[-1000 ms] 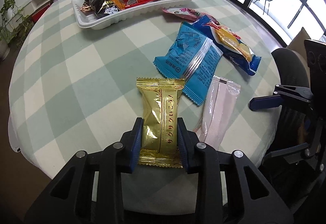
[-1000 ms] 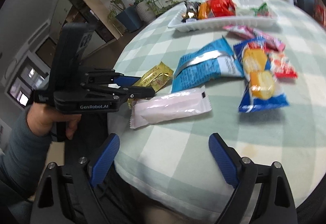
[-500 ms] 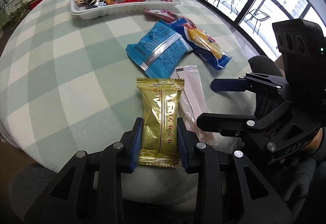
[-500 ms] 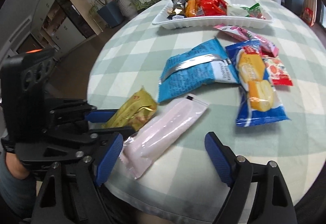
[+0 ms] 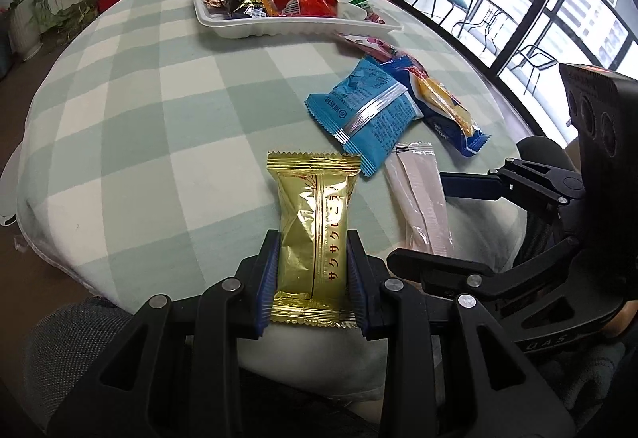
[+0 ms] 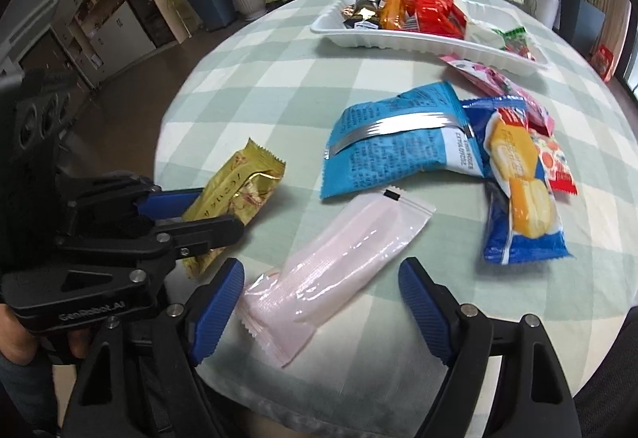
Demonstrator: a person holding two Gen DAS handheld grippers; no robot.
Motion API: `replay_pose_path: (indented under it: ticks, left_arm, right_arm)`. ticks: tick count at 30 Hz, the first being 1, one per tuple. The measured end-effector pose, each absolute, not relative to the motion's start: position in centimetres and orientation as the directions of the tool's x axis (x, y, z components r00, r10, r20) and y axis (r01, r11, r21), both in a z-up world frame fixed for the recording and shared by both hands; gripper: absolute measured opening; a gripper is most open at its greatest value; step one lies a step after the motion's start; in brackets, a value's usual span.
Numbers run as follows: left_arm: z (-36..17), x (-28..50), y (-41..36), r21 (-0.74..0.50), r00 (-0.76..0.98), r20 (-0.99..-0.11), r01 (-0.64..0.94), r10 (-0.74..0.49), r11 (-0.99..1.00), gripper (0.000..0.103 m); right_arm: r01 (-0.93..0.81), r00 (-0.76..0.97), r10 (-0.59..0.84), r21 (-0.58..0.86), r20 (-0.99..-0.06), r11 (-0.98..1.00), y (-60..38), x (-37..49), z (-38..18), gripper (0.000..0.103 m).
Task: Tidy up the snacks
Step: 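Grasp the gold packet with the left tool while the right tool grasps the pink-white packet, then carry both packets into the white tray and open both tools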
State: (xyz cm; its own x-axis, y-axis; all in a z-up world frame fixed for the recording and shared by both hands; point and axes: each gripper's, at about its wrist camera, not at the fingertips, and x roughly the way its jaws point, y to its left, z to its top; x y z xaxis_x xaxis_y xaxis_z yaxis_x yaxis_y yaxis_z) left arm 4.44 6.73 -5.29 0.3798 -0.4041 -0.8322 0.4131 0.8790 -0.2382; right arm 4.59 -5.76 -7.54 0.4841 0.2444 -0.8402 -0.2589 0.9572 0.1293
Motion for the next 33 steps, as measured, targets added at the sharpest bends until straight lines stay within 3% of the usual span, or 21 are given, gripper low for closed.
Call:
replay_pose_path:
  ticks: [4, 7, 11, 16, 23, 33]
  left_arm:
    - [-5.3, 4.4, 6.8, -0.239, 0.38, -0.832, 0.41, -0.404, 0.88, 0.03]
    - [-5.3, 4.4, 6.7, -0.236, 0.38, -0.833, 0.413, -0.401, 0.88, 0.03]
    - [-5.3, 4.3, 6.3, -0.223, 0.383, -0.836, 0.42, -0.394, 0.88, 0.03]
    - [-5.4, 4.0, 5.8, -0.204, 0.386, -0.838, 0.432, -0.384, 0.878, 0.03]
    - [-5.3, 3.7, 5.4, -0.197, 0.388, -0.836, 0.445, -0.387, 0.874, 0.03]
    - [-4.6, 3.3, 6.5, -0.283, 0.394, -0.796, 0.429, -0.459, 0.858, 0.029]
  right_arm:
    - [-0.293, 0.514, 0.161, 0.004, -0.843, 0.956, -4.8, 4.4, -7.9, 0.076]
    - [-0.295, 0.518, 0.165, 0.006, -0.839, 0.956, -5.6, 4.1, -7.7, 0.066]
    - [-0.272, 0.511, 0.166, 0.025, -0.844, 0.962, -7.3, 3.8, -7.4, 0.044]
    - [-0.276, 0.497, 0.162, 0.022, -0.852, 0.961, -7.6, 3.5, -7.4, 0.041]
    - [-0.283, 0.473, 0.192, 0.058, -0.86, 0.957, -8.3, 3.1, -7.1, 0.028]
    - [-0.299, 0.467, 0.324, 0.198, -0.823, 0.934, -9.8, 1.7, -5.5, 0.026]
